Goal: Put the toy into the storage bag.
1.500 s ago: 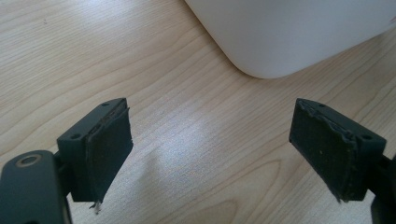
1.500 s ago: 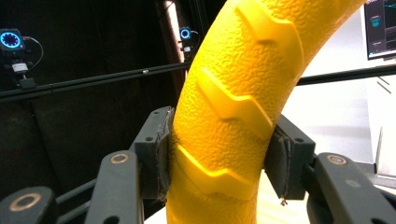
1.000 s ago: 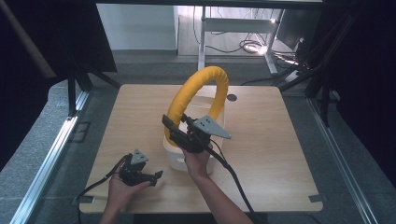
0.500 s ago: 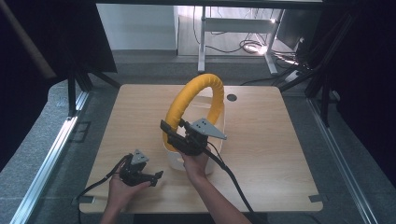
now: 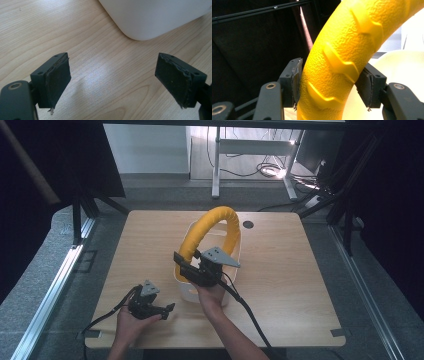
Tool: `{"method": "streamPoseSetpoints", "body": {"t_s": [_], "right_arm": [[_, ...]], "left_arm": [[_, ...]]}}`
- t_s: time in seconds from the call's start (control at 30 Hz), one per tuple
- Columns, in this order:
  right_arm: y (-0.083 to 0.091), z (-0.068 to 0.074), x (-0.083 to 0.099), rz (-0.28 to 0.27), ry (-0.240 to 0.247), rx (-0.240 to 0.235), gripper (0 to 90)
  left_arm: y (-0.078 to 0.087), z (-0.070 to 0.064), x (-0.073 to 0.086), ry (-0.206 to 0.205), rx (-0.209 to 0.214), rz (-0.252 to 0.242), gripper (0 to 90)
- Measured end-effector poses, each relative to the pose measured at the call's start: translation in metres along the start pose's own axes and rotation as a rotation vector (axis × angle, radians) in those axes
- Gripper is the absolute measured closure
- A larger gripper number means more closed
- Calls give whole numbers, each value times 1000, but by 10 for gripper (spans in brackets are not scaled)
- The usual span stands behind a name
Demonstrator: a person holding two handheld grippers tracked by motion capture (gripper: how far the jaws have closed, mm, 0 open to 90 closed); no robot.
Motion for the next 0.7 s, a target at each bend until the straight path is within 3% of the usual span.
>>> {"method": "streamPoseSetpoints", "body": {"t_s": [0.17,0.37,0.7], "right_arm": [[2,-1,-1,-6,16,11,389],[9,-8,-10,-9,7,7,267],[19,-15,-10,3,34,-7,241]], "left_arm": [[0,0,0,2,2,0,132],[0,0,0,3,3,-2,132],[1,0,0,2,3,2,132]]}}
Point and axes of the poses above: each handheld gripper's, and its own axes: y roughly backward along the jaws, x roughly out of its underside, z roughly to its left, the point moved 5 cm from there along -y, roughly forward along the jaws, and after that the axes turned 15 degrees about x, right-handed, at the moved point
